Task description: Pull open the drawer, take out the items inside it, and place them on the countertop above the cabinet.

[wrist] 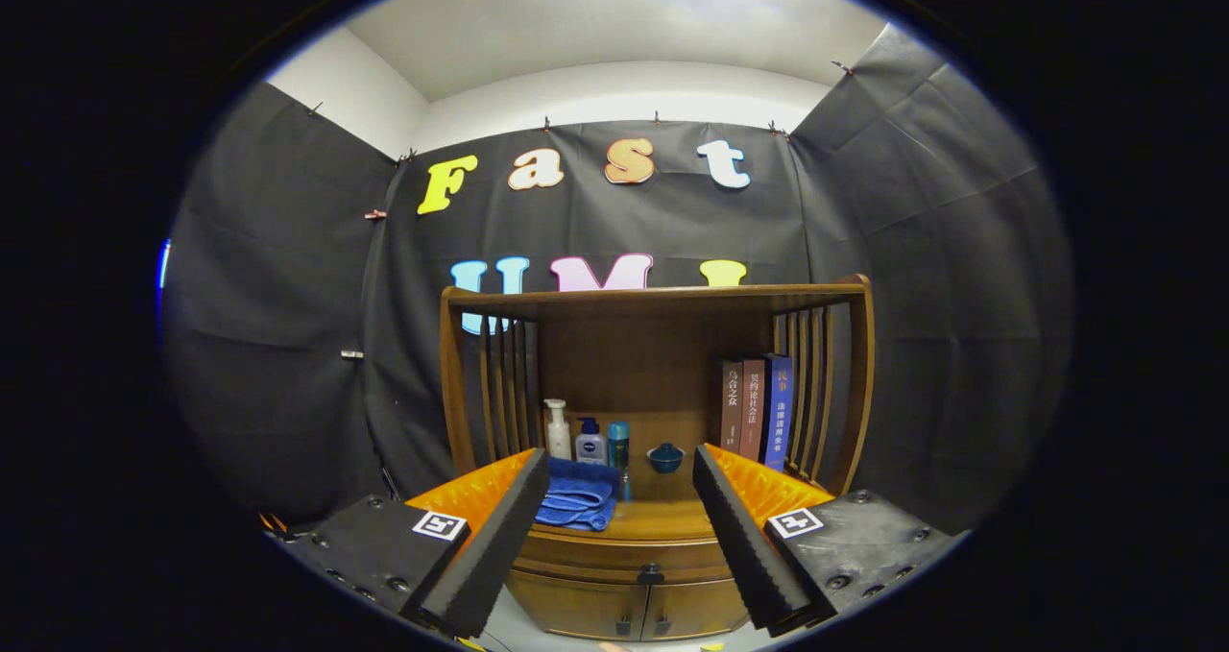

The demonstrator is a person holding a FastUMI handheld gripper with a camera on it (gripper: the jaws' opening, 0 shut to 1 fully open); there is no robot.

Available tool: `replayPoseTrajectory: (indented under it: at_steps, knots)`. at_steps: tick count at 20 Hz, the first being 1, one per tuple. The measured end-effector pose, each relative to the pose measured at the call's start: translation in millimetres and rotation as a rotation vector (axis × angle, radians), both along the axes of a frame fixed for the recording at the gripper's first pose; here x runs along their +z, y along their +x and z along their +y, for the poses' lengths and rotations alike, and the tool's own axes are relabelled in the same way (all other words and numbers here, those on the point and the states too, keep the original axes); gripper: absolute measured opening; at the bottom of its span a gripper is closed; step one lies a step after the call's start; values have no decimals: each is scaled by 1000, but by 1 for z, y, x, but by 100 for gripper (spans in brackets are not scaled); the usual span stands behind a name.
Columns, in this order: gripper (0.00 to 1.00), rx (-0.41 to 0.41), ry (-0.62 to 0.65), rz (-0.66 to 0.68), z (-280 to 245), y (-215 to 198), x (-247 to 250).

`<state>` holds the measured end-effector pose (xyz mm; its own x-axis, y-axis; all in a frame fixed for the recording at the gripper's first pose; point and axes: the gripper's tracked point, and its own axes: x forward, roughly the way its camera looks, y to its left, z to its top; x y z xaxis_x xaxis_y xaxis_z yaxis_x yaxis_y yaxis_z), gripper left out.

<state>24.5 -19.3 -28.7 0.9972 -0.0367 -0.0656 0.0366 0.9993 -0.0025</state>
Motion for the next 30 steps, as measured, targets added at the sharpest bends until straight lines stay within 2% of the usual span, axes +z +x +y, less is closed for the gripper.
replayPoseTrajectory:
  at_steps: [8,24,30]
  knots:
    - [98,-3,60,75,-7,21,-55]
    - [97,-43,94,363,-42,85,-271]
    - [90,-85,75,459,-54,97,-336]
